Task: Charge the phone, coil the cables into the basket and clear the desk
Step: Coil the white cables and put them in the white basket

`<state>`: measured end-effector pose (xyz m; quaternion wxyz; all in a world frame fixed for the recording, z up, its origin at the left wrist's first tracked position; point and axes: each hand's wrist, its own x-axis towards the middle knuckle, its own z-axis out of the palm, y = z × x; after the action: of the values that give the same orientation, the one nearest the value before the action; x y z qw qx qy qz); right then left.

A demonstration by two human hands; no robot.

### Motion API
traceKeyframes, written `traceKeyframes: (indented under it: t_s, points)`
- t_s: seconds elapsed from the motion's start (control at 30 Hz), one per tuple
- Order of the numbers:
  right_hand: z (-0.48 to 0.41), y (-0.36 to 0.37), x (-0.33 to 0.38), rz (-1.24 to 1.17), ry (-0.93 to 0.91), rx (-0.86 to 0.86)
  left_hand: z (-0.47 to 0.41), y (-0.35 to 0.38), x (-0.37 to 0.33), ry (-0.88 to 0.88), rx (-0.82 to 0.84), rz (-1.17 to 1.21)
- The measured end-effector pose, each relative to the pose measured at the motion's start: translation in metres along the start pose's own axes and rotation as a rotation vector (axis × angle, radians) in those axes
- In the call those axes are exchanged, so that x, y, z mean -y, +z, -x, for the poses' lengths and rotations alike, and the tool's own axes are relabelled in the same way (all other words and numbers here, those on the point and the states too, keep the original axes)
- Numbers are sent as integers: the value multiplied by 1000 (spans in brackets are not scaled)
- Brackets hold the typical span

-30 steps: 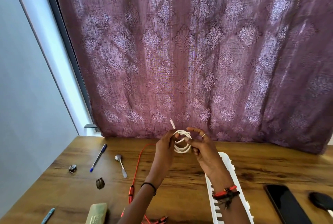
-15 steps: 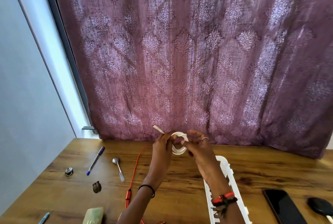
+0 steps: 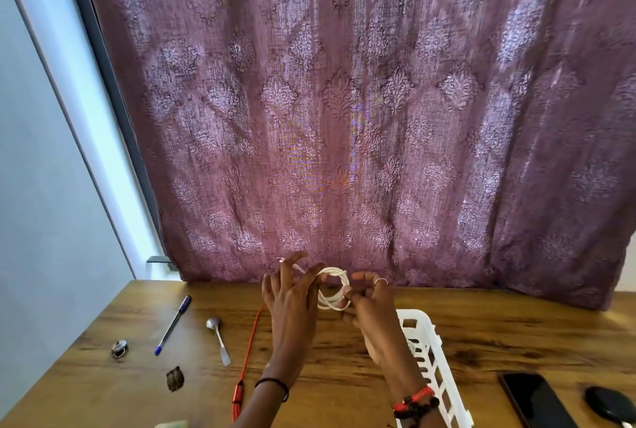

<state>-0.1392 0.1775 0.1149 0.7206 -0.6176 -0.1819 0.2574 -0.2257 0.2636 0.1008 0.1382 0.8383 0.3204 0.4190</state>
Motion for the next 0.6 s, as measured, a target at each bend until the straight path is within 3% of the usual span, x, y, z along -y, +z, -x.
traceKeyframes:
  t_s: [0.3,0.43,0.6]
  points:
    - [-5,-19,3,252,-68,68,6,10,9,-48,77,62]
    - [-6,-29,11,325,-125,120,-4,4,12,-94,212,315]
    - [-2,-37,22,438,-227,174,-7,3,10,-174,172,471]
